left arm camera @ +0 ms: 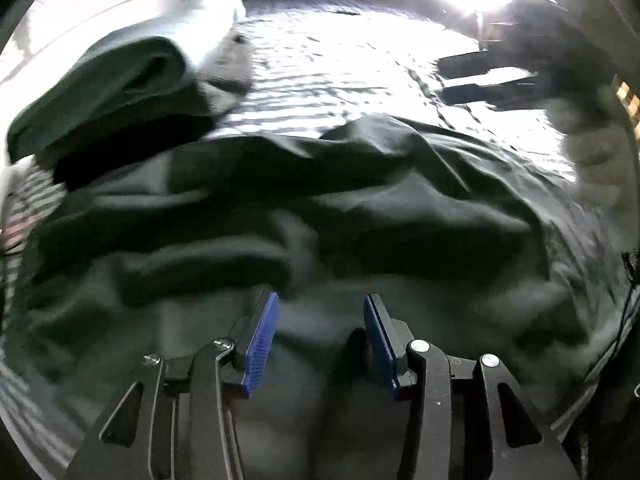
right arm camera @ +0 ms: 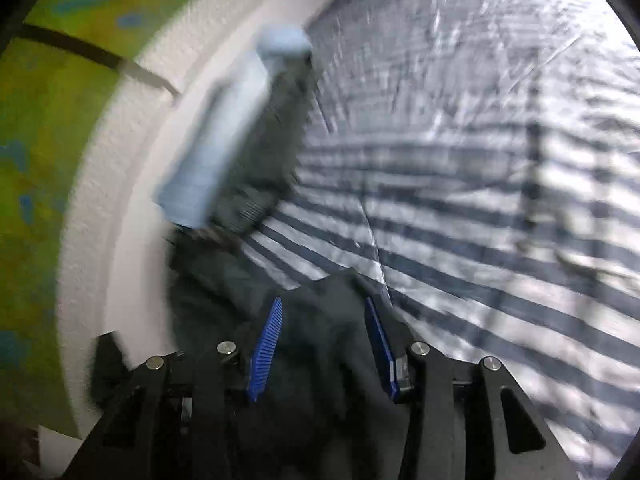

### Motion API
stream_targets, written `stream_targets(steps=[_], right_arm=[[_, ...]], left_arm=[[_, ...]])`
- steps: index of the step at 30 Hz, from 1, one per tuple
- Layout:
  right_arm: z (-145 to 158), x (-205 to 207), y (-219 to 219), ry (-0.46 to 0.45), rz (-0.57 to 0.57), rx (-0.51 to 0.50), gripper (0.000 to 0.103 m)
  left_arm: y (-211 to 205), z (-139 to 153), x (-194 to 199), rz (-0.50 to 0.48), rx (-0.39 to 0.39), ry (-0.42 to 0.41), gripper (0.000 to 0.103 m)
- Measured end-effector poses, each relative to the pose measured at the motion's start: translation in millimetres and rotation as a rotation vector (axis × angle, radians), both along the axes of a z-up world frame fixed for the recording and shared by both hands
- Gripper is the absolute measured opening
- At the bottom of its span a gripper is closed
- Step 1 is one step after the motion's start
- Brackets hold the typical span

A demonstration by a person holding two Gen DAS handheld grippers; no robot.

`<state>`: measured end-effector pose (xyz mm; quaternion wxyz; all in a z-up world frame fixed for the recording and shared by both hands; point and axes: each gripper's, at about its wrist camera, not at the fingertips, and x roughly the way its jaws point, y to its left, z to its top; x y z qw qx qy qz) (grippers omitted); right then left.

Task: Fold large clothes

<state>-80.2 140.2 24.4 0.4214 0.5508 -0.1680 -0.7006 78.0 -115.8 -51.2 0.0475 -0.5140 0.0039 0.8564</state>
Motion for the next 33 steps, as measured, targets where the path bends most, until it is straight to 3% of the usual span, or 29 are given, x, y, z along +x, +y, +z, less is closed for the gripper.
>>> stream_targets(steps=[4,9,15,19,22,26,29,33], right_arm=[[53.2,36.6,99.0,0.072,-0.117,0.012,0.04],[92.6,134.7,262.7,0.157,-0.432,0.222,0.04],[86.1,249.6,398.8,0.128,-0.73,0.476,0.04],[55.2,294.8,462.1,0.012,-0.842,0.463,0.04],[34.5,314.9,474.4,-0.038,-0.896,0.381,0.04],[33.8,317.4,438.7,0.04,-0.824,0.248,0.041],[34.5,307.3,383.6,0.108,-0.674,0.303,0.04],[34.1,307.3,313.3,0.269,-0.483,0.512,0.041]], left_arm=[[5.8,20.9,14.8,0.008,0.034,0.028,0.047],[57.9,43.0,32.7,-0.11,0.023,0.099,0.047],[133.4,44.8,53.9,-0.233,0.047,0.107,0.048],[181.5,41.7,67.7,-0.314,0.074,0.095,0.047],[224.1,39.5,81.5,-0.405,0.052,0.094,0.047],[267.9,34.5,92.0,-0.475,0.056,0.073,0.047],[289.3,29.7,97.9,-0.495,0.055,0.058,0.047],[305.0,24.1,109.3,-0.535,0.026,0.053,0.048]])
